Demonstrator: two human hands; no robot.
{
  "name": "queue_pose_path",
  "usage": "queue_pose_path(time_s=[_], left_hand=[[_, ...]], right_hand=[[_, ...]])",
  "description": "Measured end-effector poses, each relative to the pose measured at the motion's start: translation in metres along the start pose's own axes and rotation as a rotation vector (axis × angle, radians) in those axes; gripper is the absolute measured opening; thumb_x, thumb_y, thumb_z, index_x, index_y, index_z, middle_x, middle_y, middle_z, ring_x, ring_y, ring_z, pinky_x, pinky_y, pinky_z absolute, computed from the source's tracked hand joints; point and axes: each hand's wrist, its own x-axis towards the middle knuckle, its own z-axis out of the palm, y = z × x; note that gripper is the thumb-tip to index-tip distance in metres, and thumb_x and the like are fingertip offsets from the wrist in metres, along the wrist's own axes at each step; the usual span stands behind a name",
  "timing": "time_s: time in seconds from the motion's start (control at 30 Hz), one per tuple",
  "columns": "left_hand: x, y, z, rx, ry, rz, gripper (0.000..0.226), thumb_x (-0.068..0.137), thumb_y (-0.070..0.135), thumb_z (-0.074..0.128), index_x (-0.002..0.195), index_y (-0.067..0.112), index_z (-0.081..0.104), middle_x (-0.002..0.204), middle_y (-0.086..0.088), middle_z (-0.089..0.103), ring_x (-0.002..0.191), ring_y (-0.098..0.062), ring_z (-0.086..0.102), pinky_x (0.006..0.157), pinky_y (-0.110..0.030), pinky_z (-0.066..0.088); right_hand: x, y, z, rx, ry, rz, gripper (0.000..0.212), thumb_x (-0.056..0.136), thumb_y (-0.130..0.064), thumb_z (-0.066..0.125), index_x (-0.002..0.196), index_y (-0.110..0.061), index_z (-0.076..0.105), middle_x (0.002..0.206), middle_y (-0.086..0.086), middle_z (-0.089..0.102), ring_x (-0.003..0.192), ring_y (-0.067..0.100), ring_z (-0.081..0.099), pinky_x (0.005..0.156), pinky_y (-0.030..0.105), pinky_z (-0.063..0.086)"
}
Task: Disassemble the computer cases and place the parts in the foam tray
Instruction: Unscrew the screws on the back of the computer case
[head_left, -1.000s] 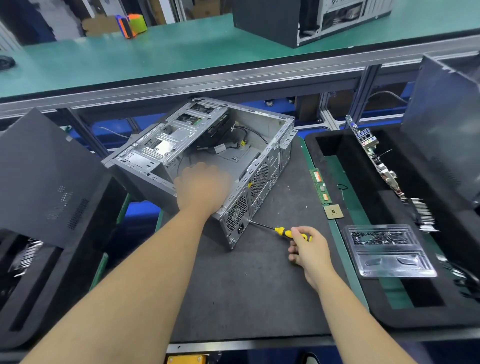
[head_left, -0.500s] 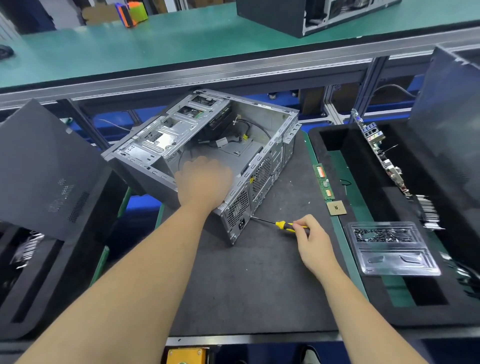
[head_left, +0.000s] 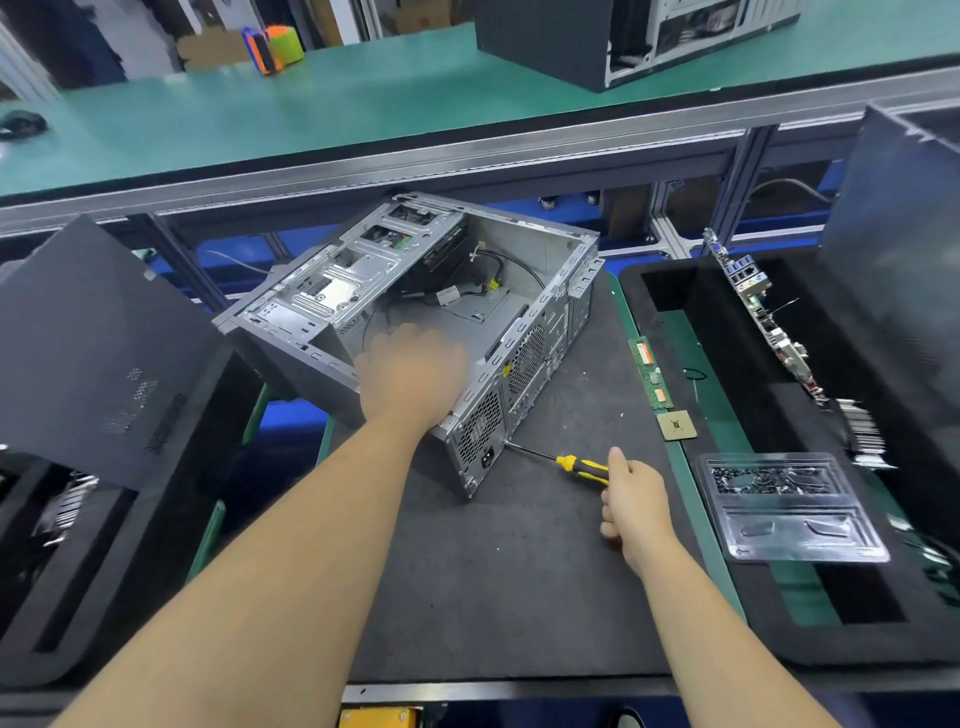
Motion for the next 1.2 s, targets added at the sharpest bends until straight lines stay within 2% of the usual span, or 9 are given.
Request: queue_pose_path(time_s=[0.17,0.3,0.37,0.53,0.67,0.73,0.83,0.97,1.2], left_hand=[[0.000,0.000,0.003,-0.001,0.007,0.004,0.049,0.098,0.051,0.031,0.127,0.029,0.064,0.140,0.000,0.052,0.130,-0.031,0.043,0.107,-0.049,0.031],[0.001,0.000,0.003,-0.007,0.008,0.004,0.049,0.098,0.052,0.031,0.127,0.029,0.064,0.140,0.000,0.052,0.130,-0.031,0.043,0.107,-0.050,0.031],[0.001,0.000,0.002,-0.009,0.008,0.006,0.049,0.098,0.052,0.031,0.128,0.029,0.063,0.141,0.000,0.052,0.130,-0.031,0.043,0.108,-0.050,0.031],[-0.001,-0.001,0.001,-0.017,0.007,0.005,0.048,0.099,0.051,0.031,0.127,0.029,0.063,0.142,0.001,0.051,0.131,-0.031,0.041,0.109,-0.049,0.030],[0.000,-0.002,0.002,-0.018,0.003,0.006,0.048,0.099,0.052,0.031,0.127,0.029,0.063,0.143,0.001,0.050,0.131,-0.030,0.041,0.108,-0.048,0.030],[0.000,-0.002,0.002,-0.019,0.008,0.006,0.047,0.099,0.052,0.031,0.126,0.029,0.063,0.142,0.002,0.050,0.131,-0.030,0.041,0.108,-0.048,0.029],[0.000,-0.002,0.002,-0.024,0.012,0.009,0.048,0.099,0.052,0.031,0.125,0.029,0.064,0.141,0.002,0.051,0.130,-0.030,0.041,0.108,-0.049,0.029],[0.000,-0.002,0.003,-0.016,0.014,0.005,0.048,0.099,0.053,0.031,0.125,0.029,0.064,0.139,0.002,0.052,0.129,-0.030,0.042,0.107,-0.049,0.030],[0.000,-0.002,0.002,-0.016,0.012,0.004,0.048,0.099,0.052,0.031,0.126,0.029,0.064,0.141,0.001,0.051,0.130,-0.031,0.042,0.108,-0.049,0.029]], right_hand=[[-0.007,0.010,-0.008,-0.115,-0.071,-0.274,0.026,0.103,-0.033,0.049,0.082,-0.017,0.046,0.065,0.000,0.043,0.055,0.020,0.038,0.058,0.031,0.034],[-0.011,0.010,-0.017,-0.310,-0.085,-0.487,0.012,0.099,-0.016,0.056,0.090,-0.022,0.052,0.081,-0.007,0.058,0.075,0.011,0.053,0.063,0.025,0.038],[-0.014,0.010,-0.015,-0.250,-0.087,-0.476,0.014,0.097,-0.012,0.059,0.091,-0.025,0.055,0.091,-0.008,0.063,0.086,0.010,0.058,0.068,0.022,0.040],[-0.015,-0.002,-0.002,-0.003,-0.085,-0.252,0.008,0.097,-0.023,0.053,0.092,-0.028,0.057,0.090,-0.002,0.059,0.073,0.018,0.047,0.070,0.033,0.038],[-0.010,-0.011,-0.003,-0.217,-0.014,-0.181,0.036,0.103,-0.040,0.035,0.089,-0.016,0.058,0.078,0.008,0.062,0.068,0.025,0.051,0.063,0.037,0.042],[-0.008,-0.009,-0.003,-0.237,-0.003,-0.204,0.038,0.104,-0.036,0.039,0.088,-0.008,0.058,0.072,0.008,0.057,0.066,0.027,0.048,0.063,0.038,0.043],[-0.008,-0.004,-0.003,-0.165,-0.016,-0.273,0.022,0.101,-0.028,0.050,0.084,-0.017,0.059,0.074,0.002,0.057,0.065,0.026,0.049,0.062,0.031,0.041],[-0.015,-0.004,-0.005,-0.177,0.004,-0.390,0.016,0.098,-0.019,0.057,0.086,-0.027,0.063,0.082,-0.014,0.063,0.070,0.004,0.053,0.056,0.025,0.037],[-0.018,-0.006,-0.009,-0.161,-0.041,-0.469,0.021,0.094,-0.013,0.063,0.097,-0.034,0.063,0.098,-0.007,0.059,0.076,0.000,0.052,0.063,0.017,0.037]])
